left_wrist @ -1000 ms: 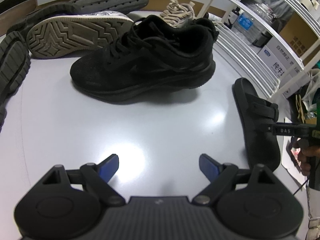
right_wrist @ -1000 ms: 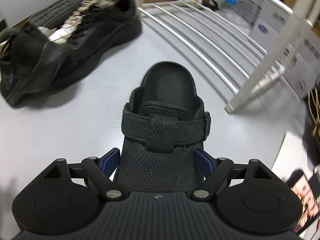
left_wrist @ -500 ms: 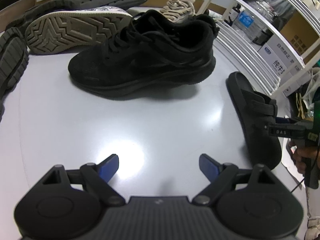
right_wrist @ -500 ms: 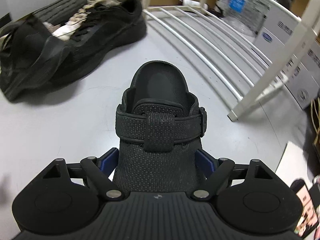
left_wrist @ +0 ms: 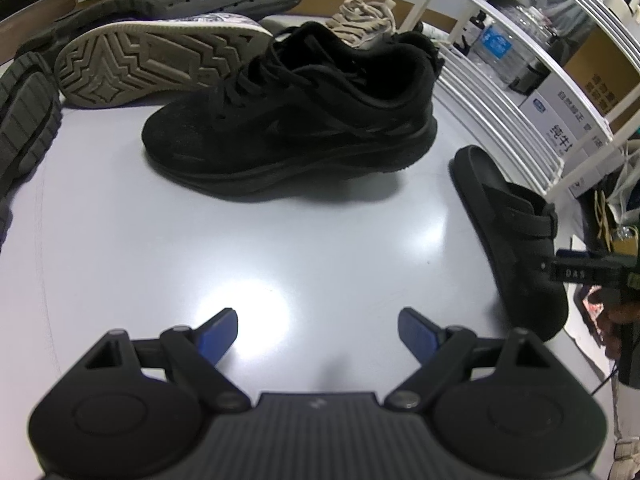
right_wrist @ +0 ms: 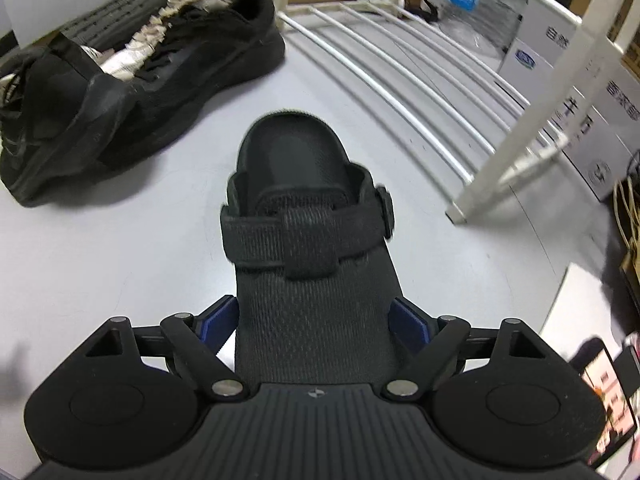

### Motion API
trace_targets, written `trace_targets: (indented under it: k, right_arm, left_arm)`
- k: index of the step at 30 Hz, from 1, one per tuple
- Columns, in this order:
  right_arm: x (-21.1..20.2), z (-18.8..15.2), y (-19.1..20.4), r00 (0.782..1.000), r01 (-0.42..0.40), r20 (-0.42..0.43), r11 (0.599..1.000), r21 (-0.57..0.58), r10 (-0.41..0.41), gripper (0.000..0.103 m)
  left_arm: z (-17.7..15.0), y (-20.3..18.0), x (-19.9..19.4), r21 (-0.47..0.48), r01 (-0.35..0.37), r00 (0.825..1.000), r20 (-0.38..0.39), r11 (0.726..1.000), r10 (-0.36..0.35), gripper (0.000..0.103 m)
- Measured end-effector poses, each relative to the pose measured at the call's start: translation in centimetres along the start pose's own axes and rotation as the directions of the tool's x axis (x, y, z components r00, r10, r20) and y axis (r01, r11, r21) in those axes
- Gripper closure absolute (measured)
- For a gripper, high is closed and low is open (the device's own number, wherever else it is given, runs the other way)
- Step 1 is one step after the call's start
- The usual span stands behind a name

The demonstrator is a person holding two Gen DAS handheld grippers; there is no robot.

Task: Organize scattered shoes
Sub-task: 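Lower the held black strapped clog with the right gripper beside the rack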

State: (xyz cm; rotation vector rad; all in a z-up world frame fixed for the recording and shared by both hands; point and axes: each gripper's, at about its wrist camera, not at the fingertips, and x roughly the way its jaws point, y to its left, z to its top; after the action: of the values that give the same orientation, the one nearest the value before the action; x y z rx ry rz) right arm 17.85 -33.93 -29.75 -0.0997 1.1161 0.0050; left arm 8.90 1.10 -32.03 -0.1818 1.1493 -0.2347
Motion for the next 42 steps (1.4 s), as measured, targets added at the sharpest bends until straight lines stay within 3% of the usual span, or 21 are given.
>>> trace_targets:
  k: [4, 17, 21, 26, 42]
  right_arm:
    - [0.7, 0.1, 0.4, 1.0, 0.006, -0.007, 0.999, -0.049, -0.007, 0.017]
    - [1.8, 1.6, -0.9, 0.994, -0.039, 0.093, 0.976, -0.216, 0.06, 0.018]
    - [1.2, 1.9, -1.0, 0.998, 0.026, 0.068, 0.987, -0.156, -0.015, 0.018]
    - [1.0, 0.9, -1.1, 0.999, 0.046, 0.024, 0.993, -0.112, -0.044, 0.019]
    - [1.7, 1.7, -1.6, 0.998, 0.053, 0.045, 0.994, -0.097, -0.049, 0.023]
  left_arm:
    - [-0.2, 0.0, 0.0, 0.003, -0.001, 1.0, -0.006, 1.0, 0.001, 0.014]
    - [-0.2, -0.2, 0.2, 0.007, -0.002, 1.0, -0.014, 1.0, 0.002, 0.014]
    - [-0.2, 0.0, 0.3, 0.002, -0.005, 1.0, -0.015, 1.0, 0.005, 0.014]
    - [-0.3, 0.0, 0.3, 0.001, -0.003, 1.0, -0.014, 1.0, 0.003, 0.014]
    - [-0.3, 0.7, 0.2, -0.007, -0.011, 1.0, -0.003, 1.0, 0.011, 0.014]
